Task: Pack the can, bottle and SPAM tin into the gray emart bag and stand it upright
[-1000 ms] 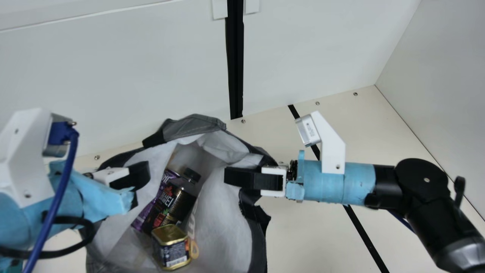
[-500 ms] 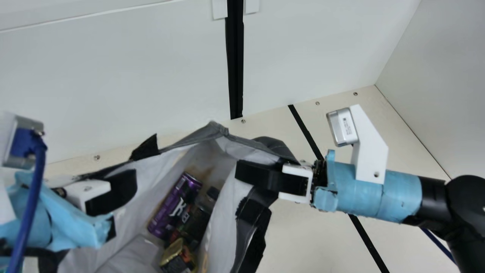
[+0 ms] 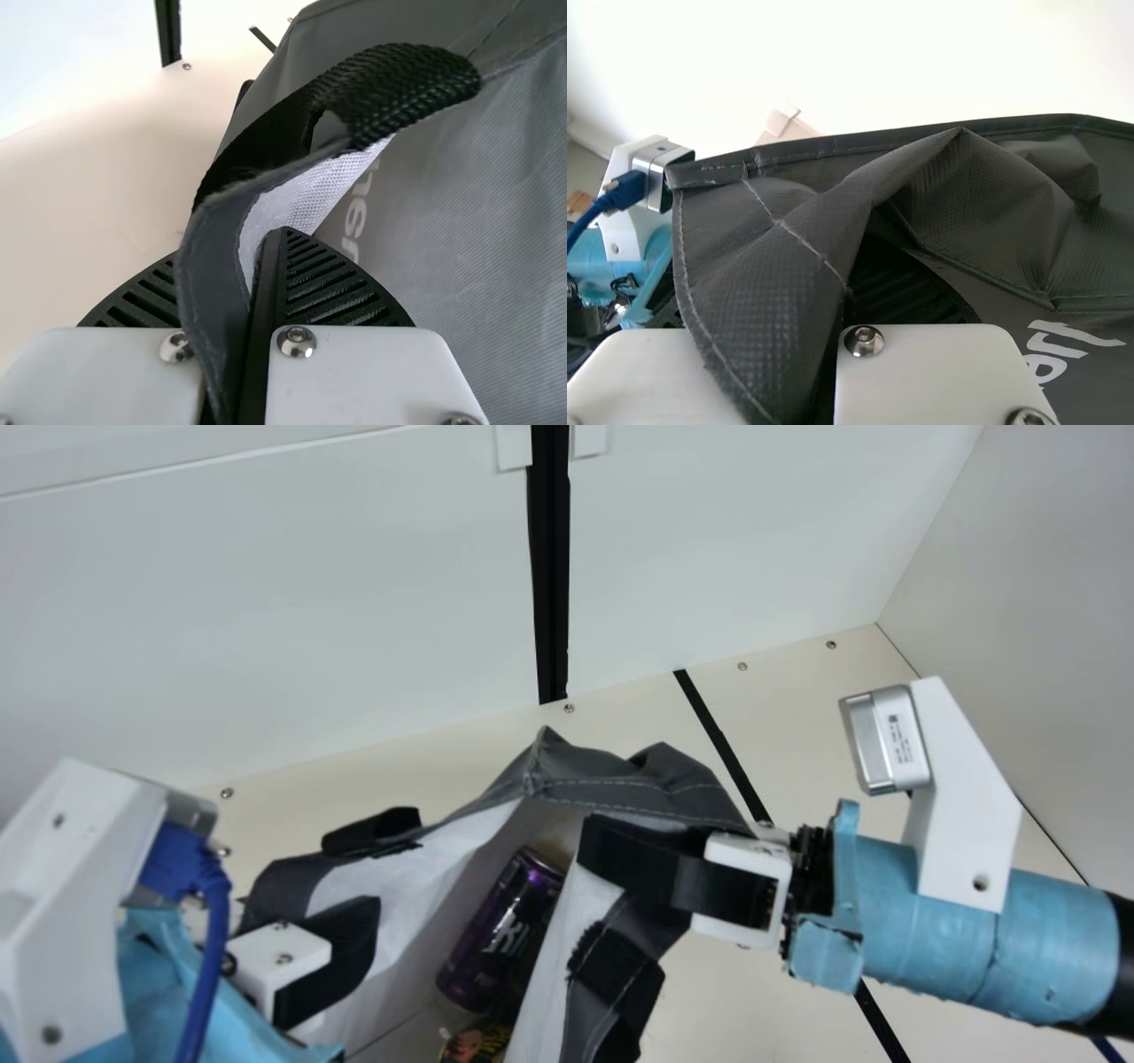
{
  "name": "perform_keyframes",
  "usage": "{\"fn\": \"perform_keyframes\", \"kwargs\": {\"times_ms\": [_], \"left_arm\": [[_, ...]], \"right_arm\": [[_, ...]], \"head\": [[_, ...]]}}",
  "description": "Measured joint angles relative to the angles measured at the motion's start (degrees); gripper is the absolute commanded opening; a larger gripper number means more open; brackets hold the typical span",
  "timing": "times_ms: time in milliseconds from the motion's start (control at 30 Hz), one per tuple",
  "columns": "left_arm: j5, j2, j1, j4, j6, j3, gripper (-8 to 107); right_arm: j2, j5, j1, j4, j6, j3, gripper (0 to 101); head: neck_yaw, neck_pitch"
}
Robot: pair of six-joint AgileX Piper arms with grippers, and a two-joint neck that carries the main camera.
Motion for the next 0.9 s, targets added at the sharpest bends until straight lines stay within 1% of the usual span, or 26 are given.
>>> {"fn": "perform_keyframes", "kwargs": {"times_ms": [100, 200, 367, 600, 900], "left_arm": [[0.0, 0.6, -0.4, 0.0, 1.4, 0.0, -8], [0.0, 1.8, -0.1, -0.6, 2.9, -0.4, -8], [0.0, 4.9, 1.4, -2.7, 6.2, -3.2, -8], [0.1, 11.0, 3.9, -5.7, 10.8, -9.7, -8], [0.1, 21.8, 6.5, -9.2, 14.2, -22.0, -8]], "right_arm": [[-0.1, -0.1, -0.2, -2.3, 2.6, -1.0, 0], [0.3, -0.4, -0.5, -4.1, 3.8, -1.5, 0], [2.1, -1.0, -1.2, -6.1, 2.0, -1.6, 0], [6.9, -1.0, -3.2, -5.9, -4.3, -1.5, 0], [15.7, -0.8, -5.9, -4.0, -15.7, -2.9, 0]], "head": [[0.1, 0.1], [0.0, 0.0], [0.1, 0.0], [0.0, 0.0], [0.0, 0.0]]}}
